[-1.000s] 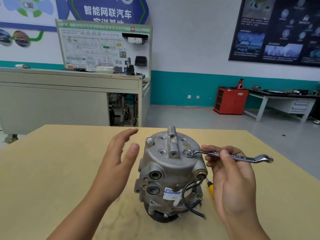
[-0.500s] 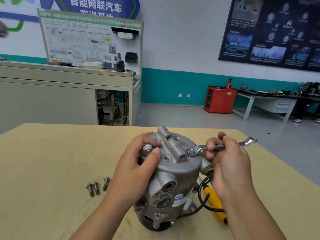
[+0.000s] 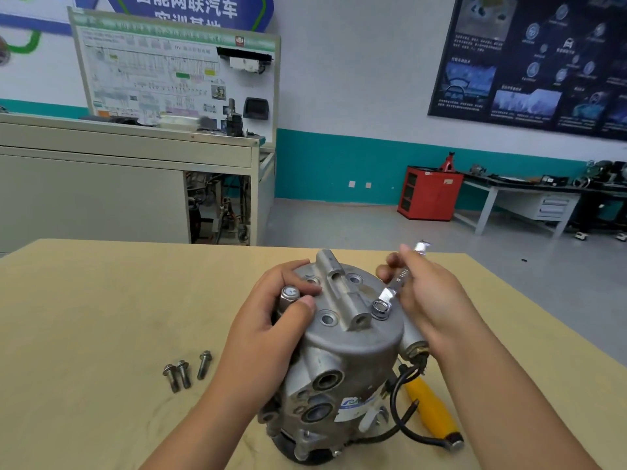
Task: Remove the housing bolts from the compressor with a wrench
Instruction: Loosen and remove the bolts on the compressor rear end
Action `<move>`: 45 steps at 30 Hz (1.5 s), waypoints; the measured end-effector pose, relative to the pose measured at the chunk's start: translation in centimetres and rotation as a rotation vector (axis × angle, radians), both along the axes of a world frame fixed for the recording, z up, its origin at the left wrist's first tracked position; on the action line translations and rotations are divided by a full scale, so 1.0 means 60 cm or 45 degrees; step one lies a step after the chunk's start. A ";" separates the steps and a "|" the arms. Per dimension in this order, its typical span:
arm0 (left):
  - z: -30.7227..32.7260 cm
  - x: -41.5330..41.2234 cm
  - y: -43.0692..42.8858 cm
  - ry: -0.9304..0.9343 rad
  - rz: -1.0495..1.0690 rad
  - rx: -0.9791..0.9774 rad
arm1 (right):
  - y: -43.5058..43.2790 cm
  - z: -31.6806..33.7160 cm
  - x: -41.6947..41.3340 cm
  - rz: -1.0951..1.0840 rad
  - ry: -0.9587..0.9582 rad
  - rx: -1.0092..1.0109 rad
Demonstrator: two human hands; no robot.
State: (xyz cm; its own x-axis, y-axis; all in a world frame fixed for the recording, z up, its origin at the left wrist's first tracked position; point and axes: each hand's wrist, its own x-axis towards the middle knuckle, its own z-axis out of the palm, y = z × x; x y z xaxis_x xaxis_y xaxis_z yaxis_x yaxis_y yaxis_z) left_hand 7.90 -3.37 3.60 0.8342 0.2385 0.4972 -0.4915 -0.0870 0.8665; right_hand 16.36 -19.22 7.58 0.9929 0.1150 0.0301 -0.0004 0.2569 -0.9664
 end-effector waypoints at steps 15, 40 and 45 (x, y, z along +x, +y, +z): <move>-0.007 0.025 0.025 -0.036 -0.195 -0.095 | 0.075 0.093 -0.008 0.345 -1.013 -1.300; -0.006 0.025 0.026 -0.023 -0.182 -0.084 | 0.103 0.118 -0.027 0.403 -0.870 -1.406; -0.005 0.022 0.026 0.018 -0.168 -0.081 | 0.094 0.136 -0.022 0.366 -0.745 -1.179</move>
State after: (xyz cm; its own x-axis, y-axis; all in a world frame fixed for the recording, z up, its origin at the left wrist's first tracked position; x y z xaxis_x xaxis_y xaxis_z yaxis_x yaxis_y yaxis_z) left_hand 9.23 -1.81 3.29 0.8674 0.1567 0.4722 -0.4825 0.0332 0.8753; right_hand 15.06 -13.59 15.73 0.7875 0.5561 0.2658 0.5705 -0.4942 -0.6560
